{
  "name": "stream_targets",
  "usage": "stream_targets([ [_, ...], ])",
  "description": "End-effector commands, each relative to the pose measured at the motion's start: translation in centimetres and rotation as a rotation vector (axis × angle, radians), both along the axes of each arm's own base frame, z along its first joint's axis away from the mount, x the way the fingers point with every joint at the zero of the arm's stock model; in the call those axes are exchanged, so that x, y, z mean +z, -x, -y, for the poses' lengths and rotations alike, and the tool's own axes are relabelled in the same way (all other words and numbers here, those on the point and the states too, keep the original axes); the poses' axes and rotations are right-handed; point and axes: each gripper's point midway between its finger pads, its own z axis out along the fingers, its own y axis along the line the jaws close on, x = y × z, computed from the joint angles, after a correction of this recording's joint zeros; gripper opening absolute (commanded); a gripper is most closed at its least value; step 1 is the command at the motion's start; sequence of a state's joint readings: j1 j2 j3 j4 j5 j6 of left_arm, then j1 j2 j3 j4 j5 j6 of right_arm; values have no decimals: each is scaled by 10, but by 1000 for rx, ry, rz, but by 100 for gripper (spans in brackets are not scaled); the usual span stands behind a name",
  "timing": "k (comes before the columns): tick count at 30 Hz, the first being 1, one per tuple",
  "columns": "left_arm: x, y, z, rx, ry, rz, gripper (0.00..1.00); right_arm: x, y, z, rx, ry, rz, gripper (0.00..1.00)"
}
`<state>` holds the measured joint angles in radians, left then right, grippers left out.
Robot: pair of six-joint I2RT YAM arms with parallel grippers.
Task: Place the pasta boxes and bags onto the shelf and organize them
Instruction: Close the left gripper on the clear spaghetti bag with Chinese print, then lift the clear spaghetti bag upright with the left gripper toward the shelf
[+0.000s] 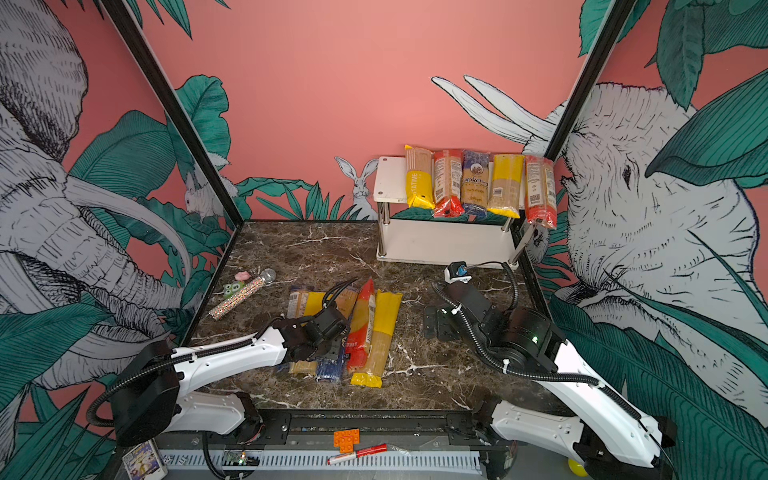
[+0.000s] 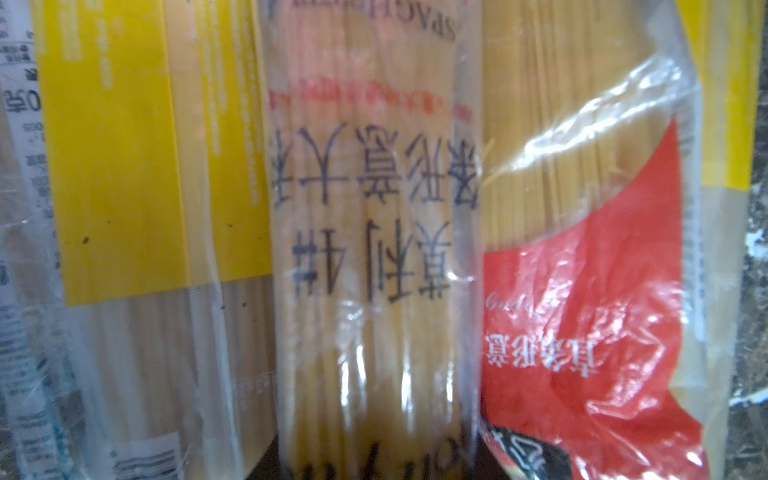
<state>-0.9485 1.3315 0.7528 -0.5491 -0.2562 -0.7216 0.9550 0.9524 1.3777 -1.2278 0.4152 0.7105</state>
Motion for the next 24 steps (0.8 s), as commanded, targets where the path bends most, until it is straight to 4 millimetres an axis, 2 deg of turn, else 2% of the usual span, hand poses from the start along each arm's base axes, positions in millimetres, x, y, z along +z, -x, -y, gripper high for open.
stream_targets([
  [1, 30, -12, 5, 15, 31, 81, 8, -3, 5, 11, -13, 20, 1, 99],
  [4, 43, -16, 8, 10, 41, 102, 0, -3, 7, 14, -12, 26, -3, 99],
  [12, 77, -26, 13, -16, 53, 149, 0, -4, 11, 18, -25, 6, -5, 99],
  [17, 99, -31, 6, -17, 55, 173, 0, -6, 14, 23, -44, -26, -4, 99],
  [24, 137, -37, -11, 11, 115, 232, 0, -6, 10, 16, -40, -20, -12, 99],
])
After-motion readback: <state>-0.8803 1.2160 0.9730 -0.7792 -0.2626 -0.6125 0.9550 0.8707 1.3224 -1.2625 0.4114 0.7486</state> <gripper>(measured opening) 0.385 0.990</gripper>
